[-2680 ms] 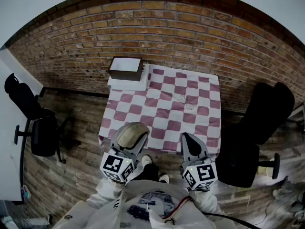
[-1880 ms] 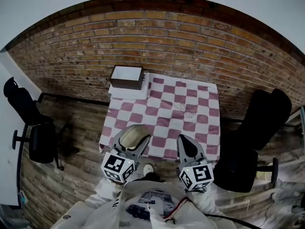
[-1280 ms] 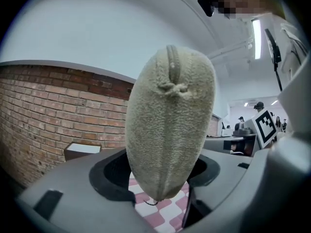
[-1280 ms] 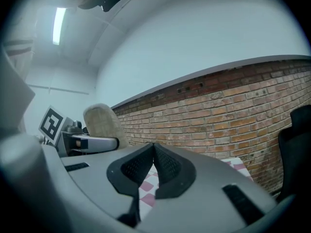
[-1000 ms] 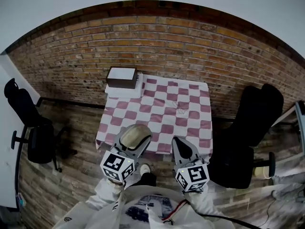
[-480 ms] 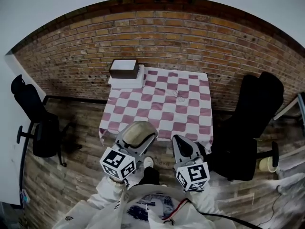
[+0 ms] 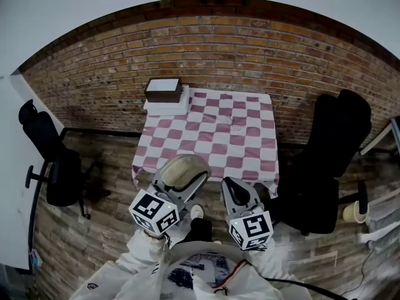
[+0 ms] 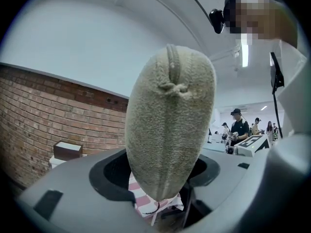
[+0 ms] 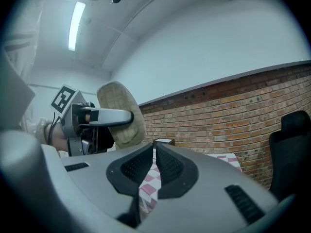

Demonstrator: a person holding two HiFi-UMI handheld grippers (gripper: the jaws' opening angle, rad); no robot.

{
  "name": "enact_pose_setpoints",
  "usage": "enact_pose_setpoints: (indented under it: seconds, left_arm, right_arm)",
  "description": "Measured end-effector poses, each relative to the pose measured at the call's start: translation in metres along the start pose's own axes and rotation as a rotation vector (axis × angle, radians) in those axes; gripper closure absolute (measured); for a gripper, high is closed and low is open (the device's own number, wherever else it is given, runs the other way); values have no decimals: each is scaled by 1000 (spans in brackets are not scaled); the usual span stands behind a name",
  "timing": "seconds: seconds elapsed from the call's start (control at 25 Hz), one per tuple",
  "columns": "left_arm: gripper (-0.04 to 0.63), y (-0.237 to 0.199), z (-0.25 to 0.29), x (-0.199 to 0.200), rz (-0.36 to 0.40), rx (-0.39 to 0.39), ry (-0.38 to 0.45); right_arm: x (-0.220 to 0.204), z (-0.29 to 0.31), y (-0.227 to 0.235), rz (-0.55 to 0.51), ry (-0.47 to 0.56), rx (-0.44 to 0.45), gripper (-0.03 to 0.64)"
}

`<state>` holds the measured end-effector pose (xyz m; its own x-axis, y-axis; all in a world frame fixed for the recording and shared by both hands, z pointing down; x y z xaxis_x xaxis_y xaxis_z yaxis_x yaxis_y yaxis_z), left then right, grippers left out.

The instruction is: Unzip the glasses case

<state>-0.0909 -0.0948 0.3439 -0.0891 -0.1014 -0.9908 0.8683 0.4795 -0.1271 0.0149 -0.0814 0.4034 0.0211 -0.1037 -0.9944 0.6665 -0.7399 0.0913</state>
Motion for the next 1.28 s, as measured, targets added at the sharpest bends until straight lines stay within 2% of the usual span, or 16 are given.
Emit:
enact_pose_setpoints:
  seconds: [0.72,1.04,1.28]
  left_arm:
    - [307,28,7,3,-34,-25,19]
    - [307,32,8,0,-48,-38,19]
    - [307,35,9,0,-56,-52,17]
  right_arm:
    - [-8,-8,-14,19,-37,50,595]
    - [-16,-3,-27,41,-62,87,508]
    - [-21,0,-32,43,-72,101,491]
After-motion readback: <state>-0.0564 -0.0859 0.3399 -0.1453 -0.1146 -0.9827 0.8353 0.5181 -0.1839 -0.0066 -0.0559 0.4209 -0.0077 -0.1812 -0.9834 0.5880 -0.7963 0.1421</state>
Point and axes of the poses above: the fingertips, and each gripper's own axes: z forward along the fingers, y to its right, x out of its top, the point moved 2 cm from there along -z, backward along the fingers, and after that the axes turned 7 degrees about x, right-handed, at the moved point
